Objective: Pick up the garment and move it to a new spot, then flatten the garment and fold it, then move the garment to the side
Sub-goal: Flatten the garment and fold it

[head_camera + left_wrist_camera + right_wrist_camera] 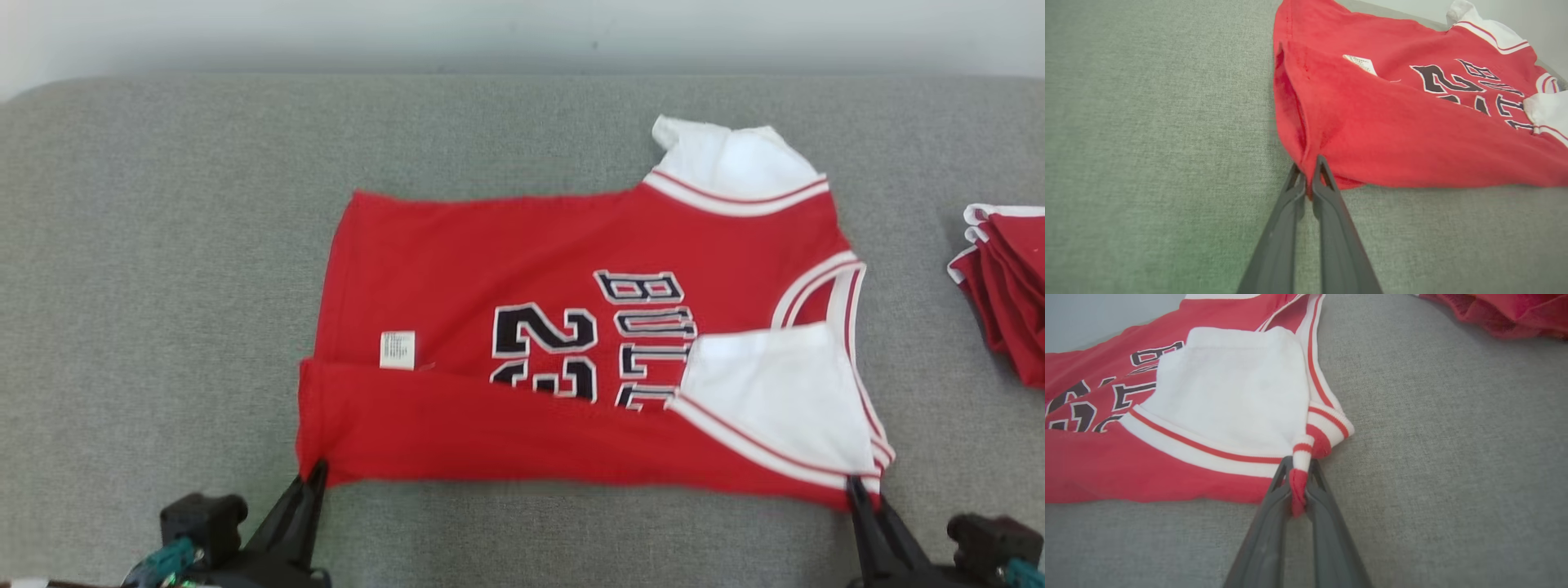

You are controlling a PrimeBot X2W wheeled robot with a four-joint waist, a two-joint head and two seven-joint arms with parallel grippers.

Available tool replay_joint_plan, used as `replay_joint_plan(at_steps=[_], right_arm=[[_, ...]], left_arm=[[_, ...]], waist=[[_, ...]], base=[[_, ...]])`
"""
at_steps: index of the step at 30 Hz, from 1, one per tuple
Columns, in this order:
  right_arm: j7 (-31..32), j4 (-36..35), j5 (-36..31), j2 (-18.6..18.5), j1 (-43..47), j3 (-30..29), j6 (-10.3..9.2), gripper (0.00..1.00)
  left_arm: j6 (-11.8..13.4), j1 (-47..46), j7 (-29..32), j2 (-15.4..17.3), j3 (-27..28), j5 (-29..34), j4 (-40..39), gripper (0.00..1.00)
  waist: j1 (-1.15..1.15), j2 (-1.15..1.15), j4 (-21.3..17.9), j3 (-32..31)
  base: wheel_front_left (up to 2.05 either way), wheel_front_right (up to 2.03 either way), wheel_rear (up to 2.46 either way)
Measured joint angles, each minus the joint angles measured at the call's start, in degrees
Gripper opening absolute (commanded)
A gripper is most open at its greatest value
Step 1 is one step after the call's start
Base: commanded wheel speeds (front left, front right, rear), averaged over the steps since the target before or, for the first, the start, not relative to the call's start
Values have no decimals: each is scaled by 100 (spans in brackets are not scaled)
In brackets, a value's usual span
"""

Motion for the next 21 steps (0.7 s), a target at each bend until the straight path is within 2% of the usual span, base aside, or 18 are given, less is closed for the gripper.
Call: replay_joint_plan(at_steps=[8, 15, 16, 17, 18, 19, 20, 21], right_arm=[[679, -844, 143, 207, 976, -40, 0, 0], [1059, -977, 282, 319, 1313, 22, 0, 0], [1087, -979, 304, 328, 1310, 16, 0, 4], [1088, -979, 310, 336, 1296, 11, 0, 45], [1089, -976, 324, 348, 1265, -3, 0, 100], [1089, -968, 324, 352, 1235, -24, 0, 100], [1079, -977, 324, 357, 1207, -58, 0, 100], [1049, -996, 323, 361, 1182, -93, 0, 100]], left_arm=[[385, 854, 490, 369, 98, -33, -881, 0], [651, 1433, 765, 500, 202, -215, -1305, 0], [653, 1455, 788, 501, 201, -231, -1314, 0], [662, 1457, 786, 500, 205, -230, -1315, 0], [671, 1454, 798, 492, 202, -240, -1311, 42], [672, 1447, 801, 471, 194, -259, -1304, 94], [692, 1433, 799, 448, 189, -258, -1295, 100], [699, 1400, 794, 435, 190, -257, -1287, 100]], waist=[[0, 0, 20, -165], [-1, 0, -71, -243], [-1, 0, -81, -244], [0, 0, -87, -245], [0, 0, -92, -245], [0, 0, -94, -248], [-1, 0, -95, -253], [0, 0, -97, -254]], base=[[0, 0, 0], [0, 0, 0], [0, 0, 0], [0, 0, 0], [0, 0, 0], [0, 0, 0], [0, 0, 0], [0, 0, 0]])
